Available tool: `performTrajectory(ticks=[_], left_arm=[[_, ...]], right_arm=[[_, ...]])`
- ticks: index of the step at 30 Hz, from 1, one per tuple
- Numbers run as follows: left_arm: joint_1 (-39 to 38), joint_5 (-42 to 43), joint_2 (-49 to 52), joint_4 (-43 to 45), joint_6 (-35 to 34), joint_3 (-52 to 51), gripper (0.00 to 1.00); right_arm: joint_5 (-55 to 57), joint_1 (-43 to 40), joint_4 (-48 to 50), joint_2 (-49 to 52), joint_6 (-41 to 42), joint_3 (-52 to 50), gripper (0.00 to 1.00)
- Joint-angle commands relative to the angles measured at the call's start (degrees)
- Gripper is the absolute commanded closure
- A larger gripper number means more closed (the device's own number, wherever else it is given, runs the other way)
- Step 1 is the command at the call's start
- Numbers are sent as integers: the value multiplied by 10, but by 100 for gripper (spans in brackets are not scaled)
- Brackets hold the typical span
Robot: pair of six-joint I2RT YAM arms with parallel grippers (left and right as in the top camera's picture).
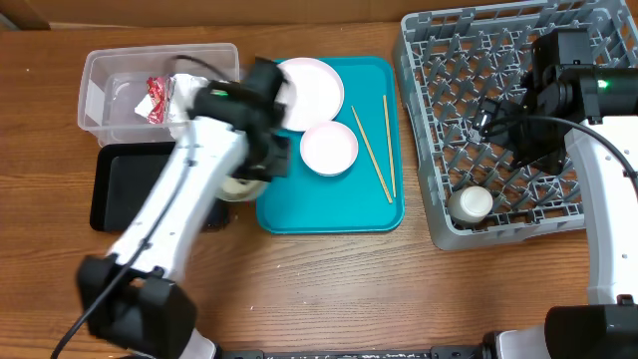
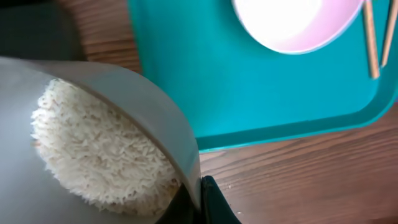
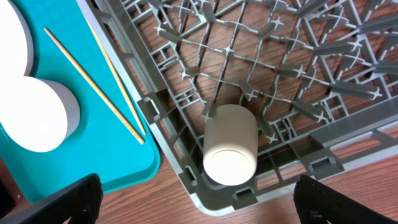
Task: Sort waste into correct bins and load items into the dishwasher
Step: 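Tip the bowl over the black tray to pour out the rice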
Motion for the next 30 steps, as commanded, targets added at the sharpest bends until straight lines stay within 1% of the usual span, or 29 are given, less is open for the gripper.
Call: performTrajectory(ticks=[1,4,8,10,14,16,19,21,27,28,30], left_arm=[[97,113,-17,6,97,-9,96],[173,206,-17,40,155,-58,96],[267,305,-15,90,205,-132,96],[315,370,-15,128,219,-167,96],[389,532,-6,231,216,-229,96],[416,590,4,269,214,-250,96],[438,626,15,283,214,-258,96],[453,666,24,286,215,-259,96],[489,830,71,296,215,-259,96],[494,848,79,295,214,-259,96],[509,862,99,293,187,-259,96]], right_arm=[[0,-1,2,-5,-4,8,0],[0,0,1,-5,-4,8,0],[-1,0,1,-5,-3,8,0],[-1,0,2,-5,-3,8,0],[-1,0,10,-5,-3,8,0],[-1,0,10,-5,-3,8,0],[-1,0,8,-5,-3,8,0],[-1,0,8,-5,-3,8,0],[-1,0,7,-5,-3,8,0],[-1,0,7,-5,-3,8,0],[-1,0,5,-5,-3,8,0]])
